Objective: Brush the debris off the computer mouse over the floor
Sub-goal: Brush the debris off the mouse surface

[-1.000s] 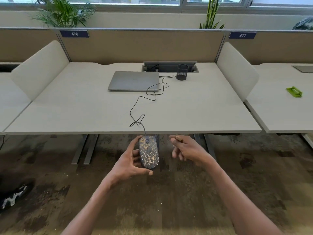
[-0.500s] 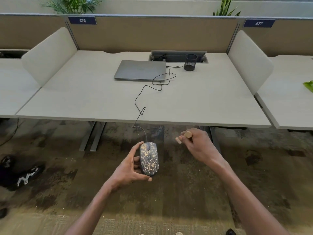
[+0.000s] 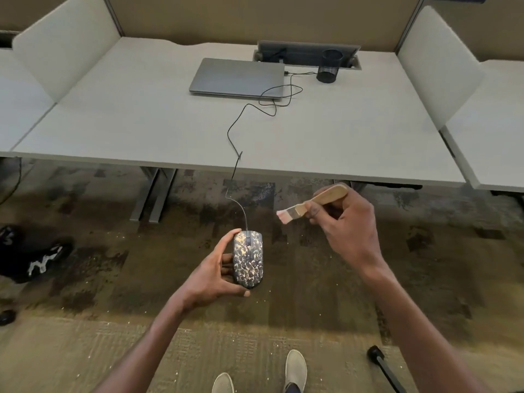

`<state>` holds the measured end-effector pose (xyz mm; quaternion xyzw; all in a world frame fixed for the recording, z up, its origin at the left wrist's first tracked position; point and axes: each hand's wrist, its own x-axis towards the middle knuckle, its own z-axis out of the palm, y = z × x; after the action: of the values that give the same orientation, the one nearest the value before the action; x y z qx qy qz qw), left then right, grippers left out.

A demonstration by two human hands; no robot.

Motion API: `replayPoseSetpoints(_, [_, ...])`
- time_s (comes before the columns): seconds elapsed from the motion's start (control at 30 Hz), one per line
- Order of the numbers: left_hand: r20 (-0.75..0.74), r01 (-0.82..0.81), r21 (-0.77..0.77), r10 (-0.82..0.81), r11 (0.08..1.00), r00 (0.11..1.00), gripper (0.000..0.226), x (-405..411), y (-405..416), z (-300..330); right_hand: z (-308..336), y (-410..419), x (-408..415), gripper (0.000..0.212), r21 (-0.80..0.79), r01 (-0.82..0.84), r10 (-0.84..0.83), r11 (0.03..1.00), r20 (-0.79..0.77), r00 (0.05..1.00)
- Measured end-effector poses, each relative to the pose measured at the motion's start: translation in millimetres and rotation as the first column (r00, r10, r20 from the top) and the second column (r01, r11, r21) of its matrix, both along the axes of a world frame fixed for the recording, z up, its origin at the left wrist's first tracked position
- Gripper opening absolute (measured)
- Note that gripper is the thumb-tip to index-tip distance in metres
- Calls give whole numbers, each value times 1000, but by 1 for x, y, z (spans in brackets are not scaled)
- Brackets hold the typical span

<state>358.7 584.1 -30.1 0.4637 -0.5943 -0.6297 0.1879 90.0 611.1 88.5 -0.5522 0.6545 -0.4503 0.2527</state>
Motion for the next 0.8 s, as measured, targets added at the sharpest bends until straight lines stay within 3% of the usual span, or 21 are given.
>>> replayPoseSetpoints(0.43, [-47, 155, 29, -154, 987, 987, 130, 42, -27, 12, -15, 34, 74, 31, -76, 132, -128, 988, 50, 990])
replayPoseSetpoints(0.8, [-47, 172, 52, -170, 984, 984, 129, 44, -33, 5, -34, 8, 78, 28, -19, 60, -60, 998, 23, 998])
